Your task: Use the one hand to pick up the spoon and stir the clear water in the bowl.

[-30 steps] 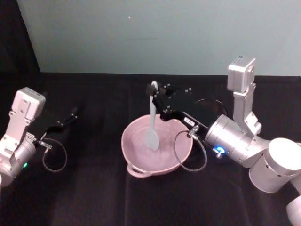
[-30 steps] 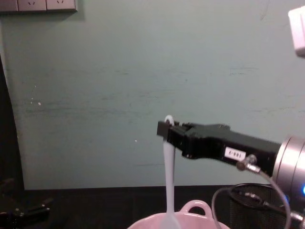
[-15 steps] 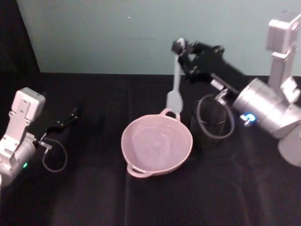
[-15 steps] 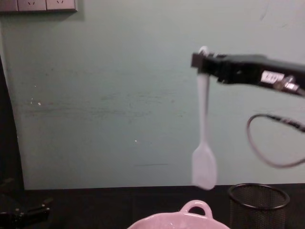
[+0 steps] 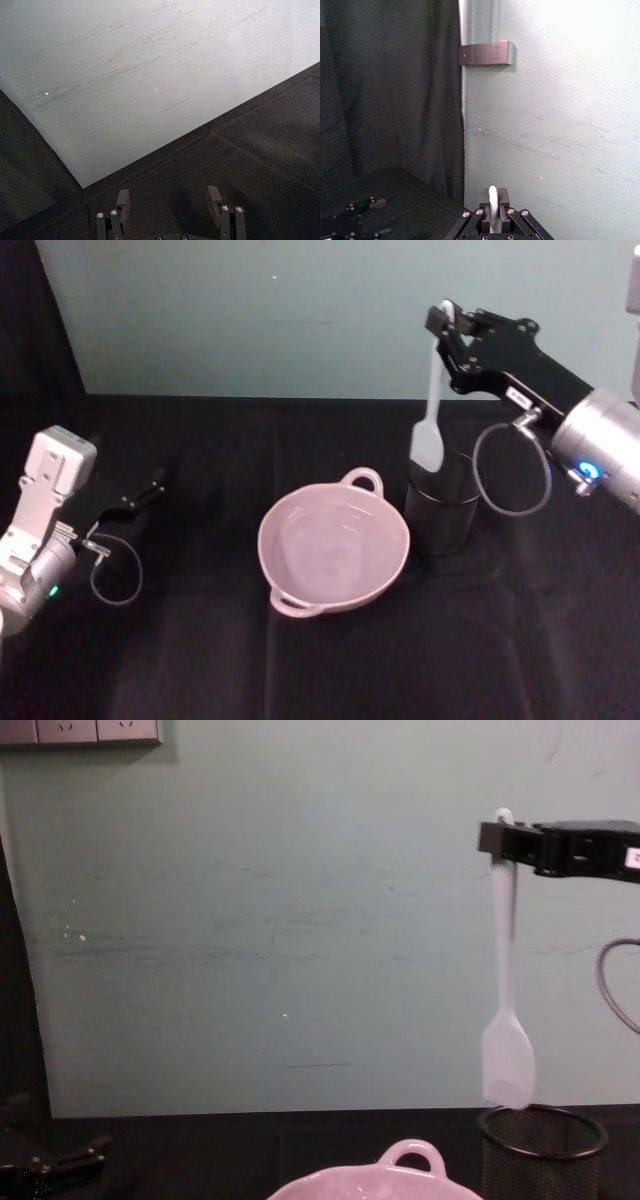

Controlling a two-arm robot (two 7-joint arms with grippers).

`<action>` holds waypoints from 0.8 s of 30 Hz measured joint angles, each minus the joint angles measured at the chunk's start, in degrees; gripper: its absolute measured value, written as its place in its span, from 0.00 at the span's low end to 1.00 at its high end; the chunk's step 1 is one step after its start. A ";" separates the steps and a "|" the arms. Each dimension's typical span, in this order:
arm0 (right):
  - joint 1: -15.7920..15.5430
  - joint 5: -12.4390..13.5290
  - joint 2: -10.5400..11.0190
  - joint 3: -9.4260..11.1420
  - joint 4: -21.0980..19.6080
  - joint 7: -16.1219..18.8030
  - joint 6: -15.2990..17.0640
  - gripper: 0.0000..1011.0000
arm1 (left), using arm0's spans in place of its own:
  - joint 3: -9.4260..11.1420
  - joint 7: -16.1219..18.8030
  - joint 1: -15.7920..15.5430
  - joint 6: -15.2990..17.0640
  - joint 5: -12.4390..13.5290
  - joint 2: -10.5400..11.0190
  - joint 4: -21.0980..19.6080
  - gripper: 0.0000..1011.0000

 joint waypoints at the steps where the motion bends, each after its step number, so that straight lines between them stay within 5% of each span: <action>1: -0.42 0.21 0.21 0.44 0.00 -0.26 0.12 0.11 | 0.00 0.00 0.00 0.00 0.00 0.00 0.00 1.00; 24: -3.38 3.22 -1.70 2.53 6.67 -1.63 -0.97 0.11 | 0.00 0.00 0.00 0.00 0.00 0.00 0.00 1.00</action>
